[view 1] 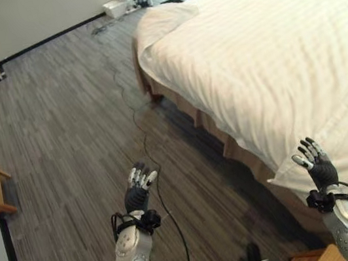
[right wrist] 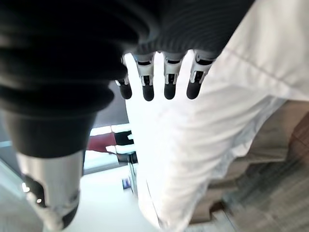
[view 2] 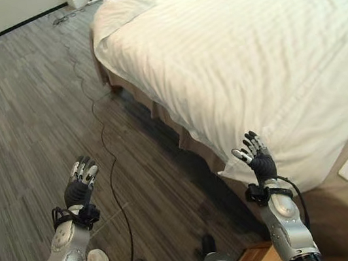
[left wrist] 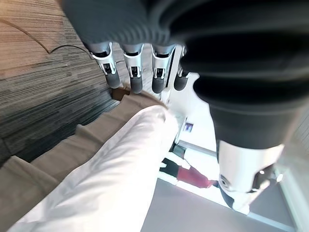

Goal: Making the bed.

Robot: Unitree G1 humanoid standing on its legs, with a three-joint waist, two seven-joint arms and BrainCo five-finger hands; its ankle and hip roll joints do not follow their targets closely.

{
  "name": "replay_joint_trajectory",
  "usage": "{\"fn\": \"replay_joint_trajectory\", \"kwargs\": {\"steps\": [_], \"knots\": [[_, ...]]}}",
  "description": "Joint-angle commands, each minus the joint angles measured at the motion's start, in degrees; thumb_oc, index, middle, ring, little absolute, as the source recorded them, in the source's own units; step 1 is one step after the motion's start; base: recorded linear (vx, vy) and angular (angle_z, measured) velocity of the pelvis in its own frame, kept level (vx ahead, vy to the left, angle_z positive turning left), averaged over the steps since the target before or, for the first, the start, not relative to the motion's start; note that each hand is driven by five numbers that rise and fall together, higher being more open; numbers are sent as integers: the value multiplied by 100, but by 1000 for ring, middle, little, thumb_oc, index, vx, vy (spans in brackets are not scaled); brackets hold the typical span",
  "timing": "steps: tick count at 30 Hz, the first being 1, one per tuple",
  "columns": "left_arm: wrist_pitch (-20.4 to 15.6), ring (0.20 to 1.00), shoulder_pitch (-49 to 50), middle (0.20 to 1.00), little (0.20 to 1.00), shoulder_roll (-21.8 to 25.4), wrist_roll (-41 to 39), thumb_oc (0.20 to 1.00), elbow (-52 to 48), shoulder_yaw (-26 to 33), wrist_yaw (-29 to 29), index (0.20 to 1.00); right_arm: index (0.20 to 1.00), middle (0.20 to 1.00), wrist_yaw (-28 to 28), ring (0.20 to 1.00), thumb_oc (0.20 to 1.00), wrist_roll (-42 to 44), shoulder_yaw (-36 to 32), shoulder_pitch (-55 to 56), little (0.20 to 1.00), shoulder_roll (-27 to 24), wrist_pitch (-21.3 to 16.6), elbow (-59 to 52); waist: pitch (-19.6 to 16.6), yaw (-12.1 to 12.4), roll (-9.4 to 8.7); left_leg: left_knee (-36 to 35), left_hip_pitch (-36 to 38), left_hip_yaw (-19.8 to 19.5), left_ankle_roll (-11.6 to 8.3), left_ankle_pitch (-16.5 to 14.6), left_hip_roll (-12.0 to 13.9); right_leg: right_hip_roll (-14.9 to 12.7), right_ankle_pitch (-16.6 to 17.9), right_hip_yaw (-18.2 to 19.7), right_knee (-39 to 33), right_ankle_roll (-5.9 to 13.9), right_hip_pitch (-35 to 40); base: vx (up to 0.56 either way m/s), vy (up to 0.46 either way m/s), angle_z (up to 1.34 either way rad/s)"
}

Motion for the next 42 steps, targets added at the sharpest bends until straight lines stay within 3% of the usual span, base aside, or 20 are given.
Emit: {"fn": "replay_joint_trajectory", "kwargs": {"steps": [1, 3, 5, 6, 7, 9, 10, 11, 12, 17, 26, 29, 31, 32, 34, 36, 38, 40, 41, 42], "knots": [[-397, 1000, -51, 1000, 1000, 103, -176, 1000, -261, 143, 128, 1000, 1000, 1000, 16, 1000, 1000, 86, 187, 82, 1000, 172, -207, -134, -214, -66, 10, -637, 474, -232, 291, 253, -428, -1219, 66, 348, 1272, 571, 13, 120, 485, -29], [-424, 1000, -135, 1000, 1000, 144, -156, 1000, -313, 189, 199, 1000, 1000, 1000, 14, 1000, 1000, 153, 405, -62, 1000, 303, -233, -140, -22, -52, 104, -799, 664, 96, 469, 235, -518, -1300, 166, 11, 2209, 370, -517, 65, 532, -40], [-437, 1000, -112, 1000, 1000, 159, 3, 1000, -321, 168, 161, 1000, 1000, 1000, 260, 1000, 1000, 159, 715, -70, 1000, 284, -159, -95, 44, -227, 155, -857, 695, -31, 526, 271, -582, -632, -132, 433, 2763, 348, -881, 88, 332, -97], [-442, 1000, -123, 1000, 1000, 159, 51, 1000, -276, 158, 116, 1000, 1000, 1000, 461, 1000, 1000, 102, 873, -50, 1000, 210, -99, -80, 37, -279, 136, -857, 727, -74, 539, 248, -601, -214, -417, 575, 2734, 302, -977, 84, 160, -56], [-443, 1000, -124, 1000, 1000, 158, 51, 1000, -275, 161, 115, 1000, 1000, 1000, 462, 1000, 1000, 103, 875, -52, 1000, 208, -100, -78, 23, -272, 149, -857, 706, -66, 534, 256, -587, -198, -396, 577, 2715, 294, -993, 98, 121, -5], [-399, 1000, -105, 1000, 1000, 160, 157, 1000, -196, 132, -25, 1000, 1000, 1000, 739, 1000, 1000, -27, 1138, -45, 1000, -5, 3, -82, -93, -232, 2, -857, 717, 10, 551, 184, -728, 329, -682, 224, 2017, 137, -961, 125, 100, 23], [-399, 1000, -103, 1000, 1000, 160, 157, 1000, -197, 132, -25, 1000, 1000, 1000, 740, 1000, 1000, -26, 1139, -44, 1000, -5, 2, -80, -89, -237, 10, -857, 724, 4, 547, 179, -718, 339, -675, 214, 1991, 134, -939, 144, 32, 1], [-369, 1000, -56, 1000, 1000, 144, 186, 1000, -177, 124, -43, 1000, 1000, 1000, 769, 1000, 1000, 15, 1161, -33, 1000, -46, 20, -24, -169, -233, -70, -857, 756, 20, 560, 106, -791, 526, -601, 113, 1426, 83, -857, 164, -36, 1], [-374, 1000, 28, 1000, 1000, 183, 376, 1000, -285, 70, 12, 1000, 1000, 1000, 758, 1000, 1000, -39, 1134, 92, 1000, -53, 35, -88, -184, -147, -189, -778, 813, -120, 600, 23, -876, 578, -573, 366, 1078, 67, -567, 197, -33, 9], [-304, 1000, 217, 1000, 1000, 118, 170, 1000, -304, -3, -241, 1000, 1000, 1000, 747, 1000, 1000, -128, 1139, -138, 1000, -245, 95, 51, -417, 49, -269, -789, 871, -122, 621, 4, -921, 665, -518, 486, 526, 33, -109, 179, -2, 22], [-295, 1000, 286, 1000, 1000, 209, 104, 1000, -372, 83, -93, 1000, 1000, 1000, 690, 1000, 1000, -397, 1236, -350, 1000, -314, 133, 88, -476, 202, -308, -778, 867, -246, 704, -78, -1014, 545, -602, 357, 528, 85, 28, 97, 53, 7], [-318, 1000, 279, 1000, 1000, 205, 59, 1000, -456, 136, -22, 1000, 1000, 1000, 710, 1000, 1000, -342, 1267, -363, 1000, -231, 152, 126, -390, 214, -240, -753, 805, -262, 806, -141, -1075, 432, -662, 398, 1106, 190, -279, 43, 147, -4], [-347, 1000, 147, 1000, 1000, 185, 33, 1000, -446, 136, 46, 1000, 1000, 1000, 748, 1000, 1000, -407, 1327, -313, 1000, -199, 159, 93, -274, 155, -169, -700, 818, -353, 967, -262, -1195, 280, -513, 562, 2200, 349, -806, 54, 202, -7], [-373, 1000, 29, 1000, 1000, 179, 79, 1000, -449, 118, 103, 1000, 1000, 1000, 769, 1000, 1000, -487, 1392, -314, 1000, -181, 161, 76, -170, 96, -145, -719, 948, -396, 1056, -334, -1272, 140, -343, 584, 2829, 362, -1009, 108, 238, -8], [-405, 1000, -191, 1000, 1000, 223, 236, 1000, -359, 38, 133, 1000, 1000, 1000, 816, 1000, 1000, -569, 1459, -231, 1000, -176, 155, 83, -17, -70, -60, -597, 1116, -539, 1088, -434, -1260, 180, -152, 771, 3523, 278, -1504, 295, 182, 24], [-448, 1000, -233, 1000, 1000, 220, 233, 1000, -377, 24, 39, 1000, 1000, 1000, 883, 1000, 1000, -539, 1429, -173, 1000, -211, 145, 124, -16, -275, 12, -576, 1395, -658, 1007, -536, -1249, 369, -268, 770, 3043, 237, -1912, 472, 53, 53], [-427, 1000, -318, 1000, 1000, 231, 157, 1000, -316, -65, -83, 1000, 1000, 1000, 880, 1000, 1000, -474, 1276, -20, 1000, -259, 105, 155, -57, -611, -27, -660, 1918, -995, 866, -708, -1324, 642, 100, 746, 1459, 387, -2185, 512, -49, 32], [-416, 1000, -407, 1000, 1000, 239, 222, 1000, -220, -179, -97, 1000, 1000, 1000, 847, 1000, 1000, -519, 1192, 61, 1000, -258, 107, 144, -66, -778, 25, -672, 2223, -1259, 768, -748, -1273, 768, 245, 578, 757, 433, -2279, 421, -44, 69], [-416, 1000, -408, 1000, 1000, 234, 223, 1000, -219, -182, -96, 1000, 1000, 1000, 846, 1000, 1000, -520, 1189, 65, 1000, -262, 109, 141, -48, -800, 57, -676, 2243, -1277, 762, -760, -1233, 787, 247, 538, 727, 429, -2237, 628, -118, 77], [-378, 1000, -395, 1000, 1000, 236, 245, 1000, -216, -252, -162, 1000, 1000, 1000, 829, 1000, 1000, -483, 1143, 87, 1000, -294, 106, 16, -144, -765, 60, -386, 2353, -1362, 629, -658, -1239, 712, 236, 101, 737, 338, -1984, 316, -79, 65]]}}
